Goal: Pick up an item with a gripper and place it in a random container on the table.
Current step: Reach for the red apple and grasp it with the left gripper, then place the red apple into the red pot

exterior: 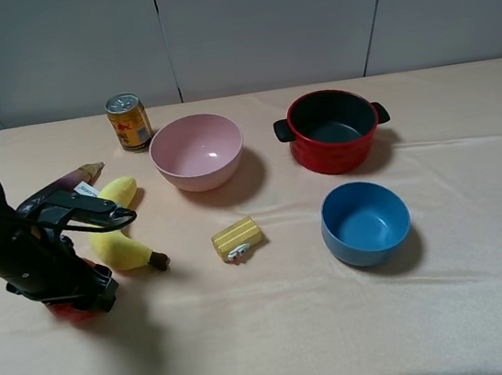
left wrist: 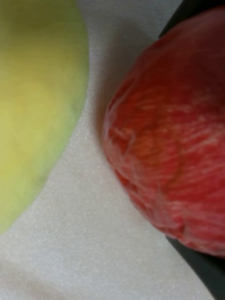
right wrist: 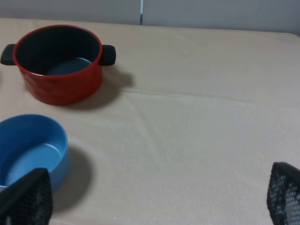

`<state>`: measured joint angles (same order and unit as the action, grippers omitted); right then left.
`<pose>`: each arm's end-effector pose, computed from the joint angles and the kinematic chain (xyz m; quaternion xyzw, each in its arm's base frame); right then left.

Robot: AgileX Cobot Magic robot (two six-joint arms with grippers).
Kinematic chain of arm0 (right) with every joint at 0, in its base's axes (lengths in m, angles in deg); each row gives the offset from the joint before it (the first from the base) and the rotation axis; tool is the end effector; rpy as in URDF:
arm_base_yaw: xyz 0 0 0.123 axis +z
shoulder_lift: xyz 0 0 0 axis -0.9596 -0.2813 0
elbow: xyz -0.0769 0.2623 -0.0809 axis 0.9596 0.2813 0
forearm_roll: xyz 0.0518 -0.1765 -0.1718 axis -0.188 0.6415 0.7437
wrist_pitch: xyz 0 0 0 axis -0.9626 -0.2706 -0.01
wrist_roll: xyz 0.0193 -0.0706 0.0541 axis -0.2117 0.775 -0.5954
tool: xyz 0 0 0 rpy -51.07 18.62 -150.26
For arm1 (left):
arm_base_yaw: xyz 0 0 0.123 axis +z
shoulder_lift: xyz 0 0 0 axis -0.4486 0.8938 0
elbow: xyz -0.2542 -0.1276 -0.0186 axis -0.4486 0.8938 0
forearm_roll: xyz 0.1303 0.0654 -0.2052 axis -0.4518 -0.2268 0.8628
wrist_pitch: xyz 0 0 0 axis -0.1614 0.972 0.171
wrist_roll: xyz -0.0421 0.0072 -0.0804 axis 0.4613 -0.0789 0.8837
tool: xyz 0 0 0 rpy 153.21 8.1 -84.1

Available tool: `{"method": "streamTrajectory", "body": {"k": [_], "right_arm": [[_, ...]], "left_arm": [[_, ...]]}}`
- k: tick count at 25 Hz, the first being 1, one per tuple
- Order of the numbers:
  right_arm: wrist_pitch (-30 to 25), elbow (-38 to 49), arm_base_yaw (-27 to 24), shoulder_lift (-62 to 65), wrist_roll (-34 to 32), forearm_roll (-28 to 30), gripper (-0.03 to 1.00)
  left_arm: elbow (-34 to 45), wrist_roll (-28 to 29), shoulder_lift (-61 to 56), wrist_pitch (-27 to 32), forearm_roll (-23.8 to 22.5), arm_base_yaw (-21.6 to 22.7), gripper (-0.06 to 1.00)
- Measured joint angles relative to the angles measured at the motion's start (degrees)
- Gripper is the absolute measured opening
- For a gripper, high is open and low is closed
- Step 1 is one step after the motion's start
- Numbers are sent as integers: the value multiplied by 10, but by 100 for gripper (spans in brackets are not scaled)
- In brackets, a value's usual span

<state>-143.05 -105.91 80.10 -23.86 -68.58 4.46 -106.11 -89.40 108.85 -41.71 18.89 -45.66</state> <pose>-0.0038 -0.0053 0.2803 -0.0371 0.8396 0.0051 0.5420 0.2198 -0.0753 0.0980 0.1989 0.9722 -0.0142 0.1229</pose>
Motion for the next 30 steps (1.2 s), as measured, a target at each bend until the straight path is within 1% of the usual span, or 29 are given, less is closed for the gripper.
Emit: {"method": "streamTrajectory", "body": {"k": [10,15,17,19,23,30], "right_arm": [[0,0,0,0,0,0,69],[0,0,0,0,0,0,69],[0,0,0,0,0,0,69],[0,0,0,0,0,0,69],[0,0,0,0,0,0,69],[0,0,0,0,0,0,69]], "left_arm": [[0,0,0,0,0,0,72],[-1,0,0,24,0,0,72],[-11,0,0,49,0,0,72],[-29,0,0,86,2,0,72],[-74,0,0,174,4,0,72],[-163,1,0,303,50,0,72]]}}
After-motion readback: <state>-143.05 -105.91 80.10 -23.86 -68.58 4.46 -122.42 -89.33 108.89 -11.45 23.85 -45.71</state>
